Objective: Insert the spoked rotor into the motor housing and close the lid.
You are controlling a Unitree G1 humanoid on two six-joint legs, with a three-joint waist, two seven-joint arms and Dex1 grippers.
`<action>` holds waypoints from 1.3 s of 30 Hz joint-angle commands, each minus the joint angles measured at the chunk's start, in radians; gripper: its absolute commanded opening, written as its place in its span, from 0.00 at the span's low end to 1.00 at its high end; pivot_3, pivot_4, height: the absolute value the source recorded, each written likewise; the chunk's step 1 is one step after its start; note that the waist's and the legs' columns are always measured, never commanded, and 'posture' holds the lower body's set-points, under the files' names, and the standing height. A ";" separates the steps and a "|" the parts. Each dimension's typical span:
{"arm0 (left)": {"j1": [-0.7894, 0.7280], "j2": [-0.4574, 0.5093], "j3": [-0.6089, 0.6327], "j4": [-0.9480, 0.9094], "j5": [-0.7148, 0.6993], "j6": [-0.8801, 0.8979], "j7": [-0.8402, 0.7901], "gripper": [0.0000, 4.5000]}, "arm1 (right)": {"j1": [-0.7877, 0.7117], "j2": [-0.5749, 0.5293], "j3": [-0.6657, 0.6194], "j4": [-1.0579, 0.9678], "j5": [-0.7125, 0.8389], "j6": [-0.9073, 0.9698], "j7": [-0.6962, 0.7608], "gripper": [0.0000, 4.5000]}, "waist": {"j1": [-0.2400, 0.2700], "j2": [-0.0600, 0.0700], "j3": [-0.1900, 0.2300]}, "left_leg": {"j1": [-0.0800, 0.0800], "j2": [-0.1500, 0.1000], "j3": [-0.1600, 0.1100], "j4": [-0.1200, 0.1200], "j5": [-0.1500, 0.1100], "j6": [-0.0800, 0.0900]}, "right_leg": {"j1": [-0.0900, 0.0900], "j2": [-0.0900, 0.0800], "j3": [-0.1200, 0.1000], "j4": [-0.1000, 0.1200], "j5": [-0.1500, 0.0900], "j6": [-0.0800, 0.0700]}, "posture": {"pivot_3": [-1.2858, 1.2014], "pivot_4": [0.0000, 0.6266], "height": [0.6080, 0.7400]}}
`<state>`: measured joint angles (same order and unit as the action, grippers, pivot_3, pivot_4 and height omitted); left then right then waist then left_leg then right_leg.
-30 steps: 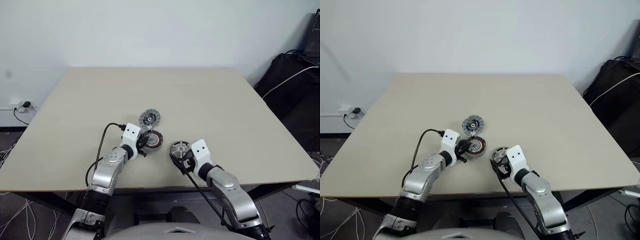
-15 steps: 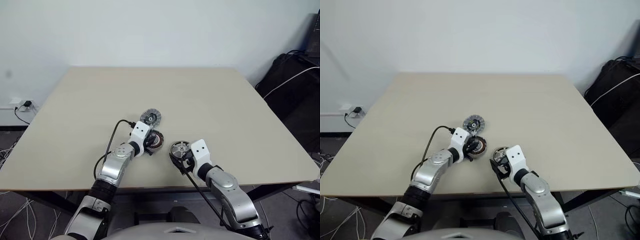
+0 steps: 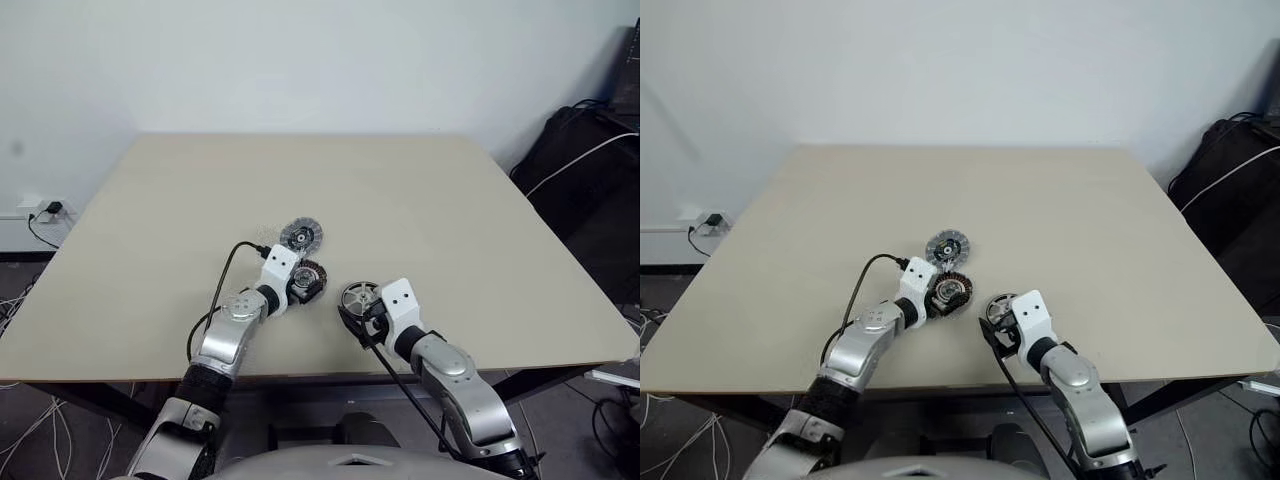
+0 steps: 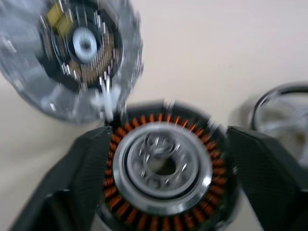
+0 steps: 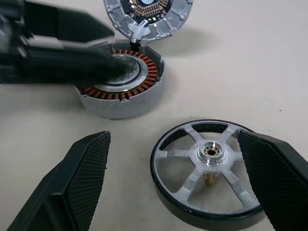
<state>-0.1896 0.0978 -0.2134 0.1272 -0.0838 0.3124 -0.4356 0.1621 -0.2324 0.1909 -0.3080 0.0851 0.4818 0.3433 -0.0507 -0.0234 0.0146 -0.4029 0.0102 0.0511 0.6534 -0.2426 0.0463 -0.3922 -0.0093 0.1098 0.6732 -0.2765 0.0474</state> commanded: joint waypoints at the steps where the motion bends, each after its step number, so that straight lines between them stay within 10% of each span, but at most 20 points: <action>1: 0.050 -0.006 0.003 -0.175 -0.064 -0.018 -0.039 0.60 | -0.018 0.001 -0.007 -0.032 0.010 -0.013 0.003 1.00 | 0.001 0.000 0.000 | 0.000 0.000 0.000 0.000 0.000 0.000 | 0.000 0.000 0.000 0.000 0.000 0.000 | 0.52 0.00 1.00; 5: 0.152 0.030 0.007 -0.294 -0.074 -0.009 -0.038 0.32 | -0.034 0.008 -0.002 -0.035 0.022 0.006 0.012 1.00 | -0.001 0.000 0.000 | -0.001 0.000 0.000 0.000 0.000 0.000 | 0.000 0.000 0.000 0.000 -0.001 -0.002 | 0.52 0.00 1.00; 9: 0.274 0.078 0.022 -0.363 -0.027 -0.087 -0.004 0.02 | -0.077 0.014 0.023 -0.023 0.011 0.040 0.013 0.73 | -0.009 0.001 0.000 | 0.002 0.000 0.000 0.000 0.000 0.000 | -0.001 -0.001 0.000 0.000 -0.002 -0.001 | 0.52 0.00 1.00; 19: 0.500 0.099 0.063 -0.369 0.033 -0.280 0.101 0.01 | -0.298 0.088 0.130 0.106 -0.046 0.151 -0.016 0.01 | -0.011 0.002 0.001 | 0.002 0.000 -0.001 0.000 -0.003 -0.004 | -0.001 -0.004 0.000 0.000 -0.002 -0.002 | 0.52 0.00 1.00; 39: 0.538 0.090 0.027 -0.337 0.062 -0.317 0.121 0.01 | -0.576 0.205 0.135 0.502 -0.130 0.155 -0.103 0.01 | -0.021 0.005 0.003 | 0.000 0.000 -0.001 -0.001 -0.003 -0.004 | -0.001 -0.003 -0.004 -0.001 -0.001 -0.003 | 0.52 0.00 1.00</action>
<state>0.3596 0.1888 -0.1862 -0.1998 -0.0200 0.0170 -0.3118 -0.3776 -0.0366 0.3422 0.1934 -0.0342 0.6686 0.2497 -0.0721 -0.0188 0.0177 -0.4024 0.0102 0.0496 0.6529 -0.2453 0.0422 -0.3933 -0.0127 0.1057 0.6723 -0.2774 0.0442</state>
